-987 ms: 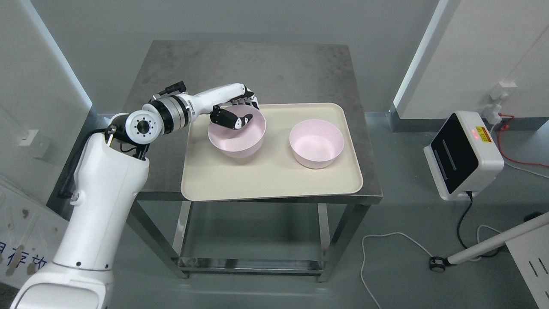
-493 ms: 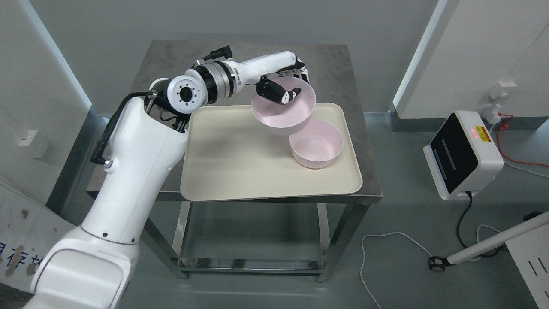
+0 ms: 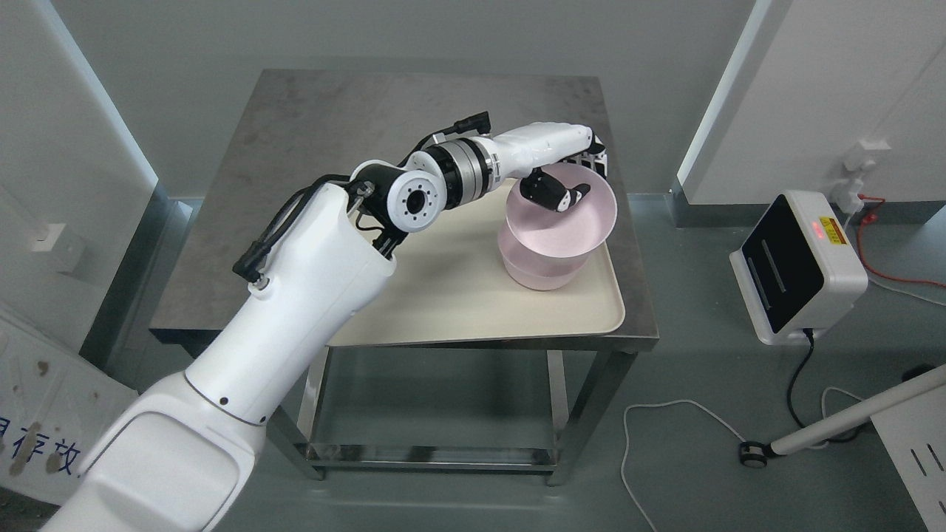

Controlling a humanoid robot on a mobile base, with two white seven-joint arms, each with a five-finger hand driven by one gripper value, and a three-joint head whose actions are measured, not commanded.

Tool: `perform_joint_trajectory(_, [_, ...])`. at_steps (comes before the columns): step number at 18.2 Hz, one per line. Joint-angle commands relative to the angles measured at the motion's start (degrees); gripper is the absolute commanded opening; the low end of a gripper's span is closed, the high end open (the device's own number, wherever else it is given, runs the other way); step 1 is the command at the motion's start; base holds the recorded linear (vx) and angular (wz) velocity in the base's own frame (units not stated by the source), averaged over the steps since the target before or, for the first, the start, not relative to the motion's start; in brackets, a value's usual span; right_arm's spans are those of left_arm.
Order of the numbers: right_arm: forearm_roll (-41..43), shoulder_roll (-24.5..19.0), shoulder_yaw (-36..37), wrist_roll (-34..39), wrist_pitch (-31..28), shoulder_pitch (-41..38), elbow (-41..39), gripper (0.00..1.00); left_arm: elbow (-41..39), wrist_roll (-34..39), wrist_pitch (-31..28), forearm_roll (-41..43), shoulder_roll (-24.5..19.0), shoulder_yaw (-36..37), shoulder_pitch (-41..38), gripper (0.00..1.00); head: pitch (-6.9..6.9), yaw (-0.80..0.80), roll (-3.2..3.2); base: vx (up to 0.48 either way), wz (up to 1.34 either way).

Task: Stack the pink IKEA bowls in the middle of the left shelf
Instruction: 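Lower the held bowl into the other pink bowl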

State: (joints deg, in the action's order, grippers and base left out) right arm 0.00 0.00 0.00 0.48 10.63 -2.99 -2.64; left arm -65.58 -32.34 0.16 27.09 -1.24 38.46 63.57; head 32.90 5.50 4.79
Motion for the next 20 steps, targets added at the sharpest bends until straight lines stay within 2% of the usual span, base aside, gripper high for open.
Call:
perform_joint_trajectory(1, [-0.4,1.0,0.5,-0.3,0.0,0.0,0.0,1.00,6.1,0.4,0.3,0.6,0.2,5.3,1.1,0.03,0.00,0.00,0.00,0.000,0.00])
perform_joint_trajectory(8, [-0.4,1.0,0.5,-0.3,0.0,0.0,0.0,1.00,8.7,0.4,0.3,0.9,0.2,2.5,4.0,0.04,0.00,0.00,0.00,0.000,0.00])
perform_joint_trajectory(12, [-0.4,1.0,0.5,-0.3,0.0,0.0,0.0,1.00,9.5,0.5,1.3,2.7,0.2,2.4,3.6,0.08,0.00,0.00,0.00,0.000,0.00])
perform_joint_trajectory(13, [-0.4,1.0,0.5,-0.2,0.0,0.0,0.0,1.00,9.5,0.6,1.3,2.8,0.2,2.4,3.5,0.13,0.00,0.00,0.00,0.000,0.00])
perform_joint_trajectory(14, [-0.4,1.0,0.5,-0.2,0.0,0.0,0.0,1.00,9.5,0.6,1.3,2.8,0.2,2.5,3.5,0.24,0.00,0.00,0.00,0.000,0.00])
perform_joint_trajectory(15, [-0.4,1.0,0.5,-0.3,0.0,0.0,0.0,1.00,9.5,0.5,1.2,2.9,0.2,2.5,3.4,0.37,0.00,0.00,0.00,0.000,0.00])
perform_joint_trajectory(16, [-0.4,1.0,0.5,-0.2,0.0,0.0,0.0,1.00,9.5,0.5,1.1,2.9,0.2,2.3,3.1,0.55,0.00,0.00,0.00,0.000,0.00])
perform_joint_trajectory(18, [-0.4,1.0,0.5,-0.2,0.0,0.0,0.0,1.00,8.9,0.5,1.3,2.5,0.2,-0.1,1.7,0.65,0.00,0.00,0.00,0.000,0.00])
perform_joint_trajectory(20, [-0.4,1.0,0.5,-0.2,0.0,0.0,0.0,1.00,6.6,0.4,1.3,1.9,0.2,-12.7,-0.3,0.73,0.00,0.00,0.00,0.000,0.00])
